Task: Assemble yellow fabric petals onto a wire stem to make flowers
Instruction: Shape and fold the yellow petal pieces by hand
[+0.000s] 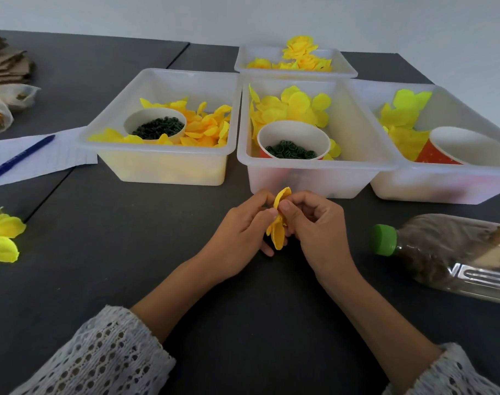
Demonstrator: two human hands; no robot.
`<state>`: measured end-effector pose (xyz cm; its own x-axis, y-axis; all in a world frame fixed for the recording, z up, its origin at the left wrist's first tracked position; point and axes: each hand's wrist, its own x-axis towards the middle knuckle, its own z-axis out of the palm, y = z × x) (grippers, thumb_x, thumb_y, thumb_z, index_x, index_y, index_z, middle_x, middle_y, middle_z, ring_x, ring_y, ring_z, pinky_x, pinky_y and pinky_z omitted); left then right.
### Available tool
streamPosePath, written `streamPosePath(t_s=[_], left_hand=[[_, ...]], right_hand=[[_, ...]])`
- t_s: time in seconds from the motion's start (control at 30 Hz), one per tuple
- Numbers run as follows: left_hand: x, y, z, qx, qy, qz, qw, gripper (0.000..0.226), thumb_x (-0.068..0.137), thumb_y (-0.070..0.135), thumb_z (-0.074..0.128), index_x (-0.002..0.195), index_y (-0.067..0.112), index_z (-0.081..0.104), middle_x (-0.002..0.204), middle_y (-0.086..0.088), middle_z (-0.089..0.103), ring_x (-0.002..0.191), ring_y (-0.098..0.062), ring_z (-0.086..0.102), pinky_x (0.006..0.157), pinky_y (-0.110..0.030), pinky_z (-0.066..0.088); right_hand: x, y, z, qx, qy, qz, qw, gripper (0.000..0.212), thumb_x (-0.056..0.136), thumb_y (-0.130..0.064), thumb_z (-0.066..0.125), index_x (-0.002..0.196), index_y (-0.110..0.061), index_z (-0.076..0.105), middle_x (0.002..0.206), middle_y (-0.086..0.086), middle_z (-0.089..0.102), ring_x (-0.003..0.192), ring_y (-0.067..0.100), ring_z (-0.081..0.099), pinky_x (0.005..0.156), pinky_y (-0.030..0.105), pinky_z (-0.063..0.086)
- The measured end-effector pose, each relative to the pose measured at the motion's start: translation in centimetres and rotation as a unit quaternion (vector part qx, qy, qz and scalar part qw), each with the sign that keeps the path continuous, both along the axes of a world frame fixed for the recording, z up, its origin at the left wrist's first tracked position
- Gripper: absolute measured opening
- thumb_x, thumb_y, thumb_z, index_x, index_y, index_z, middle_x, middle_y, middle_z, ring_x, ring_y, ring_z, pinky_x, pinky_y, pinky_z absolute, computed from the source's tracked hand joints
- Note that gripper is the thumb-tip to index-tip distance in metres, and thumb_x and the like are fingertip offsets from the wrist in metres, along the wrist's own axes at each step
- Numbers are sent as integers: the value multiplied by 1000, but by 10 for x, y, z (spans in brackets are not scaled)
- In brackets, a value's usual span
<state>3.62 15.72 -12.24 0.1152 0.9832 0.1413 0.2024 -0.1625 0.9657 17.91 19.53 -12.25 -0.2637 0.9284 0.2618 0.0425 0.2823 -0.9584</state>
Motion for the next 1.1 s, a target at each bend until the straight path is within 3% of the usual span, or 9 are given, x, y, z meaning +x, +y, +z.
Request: streamPosePath(t_s=[0.23,0.47,0.6,0.77,0.9,1.1], left_hand=[[-1,1,2,-11,-19,0,1000,22,103,19,33,105,10,53,88,-5,67,81,-20,69,60,-30,57],[0,-1,1,0,-3,2,1000,26,99,27,35,108,12,54,90,-6,66,82,-19,69,59,-30,57],[0,-1,1,-3,-16,1,1000,25,100,26,34,108,12,54,91,-3,65,83,-19,69,59,-31,58],[0,-1,1,1,-8,-2,1000,24,100,25,34,107,13,53,91,-4,66,83,-18,69,60,-30,58],[0,-1,1,6,-1,-2,1000,21,102,24,34,104,15,53,88,2,66,81,-17,69,59,-26,56],[1,-1,0,15,7,1,1000,22,101,27,34,103,16,53,87,-1,67,82,-19,69,59,-27,56]], right_hand=[[1,-1,3,4,-10,17,1000,10,91,-21,61,89,-17,70,72,0,67,59,7,59,54,25,54],[0,-2,1,21,-6,-5,1000,8,91,-21,63,87,-19,70,72,-7,69,61,4,62,54,15,51],[-1,-4,4,32,-10,9,999,12,87,-33,62,90,-23,68,74,-8,69,64,8,64,53,18,53],[-1,-4,3,49,-14,-3,999,8,90,-25,62,90,-23,70,76,-9,70,65,6,64,55,16,52],[-1,-5,4,52,-21,-8,998,12,85,-35,61,88,-26,68,75,-11,69,64,6,64,55,16,53],[-1,-5,3,48,-16,-18,999,8,86,-31,61,86,-27,67,74,-11,68,62,3,63,55,13,50]])
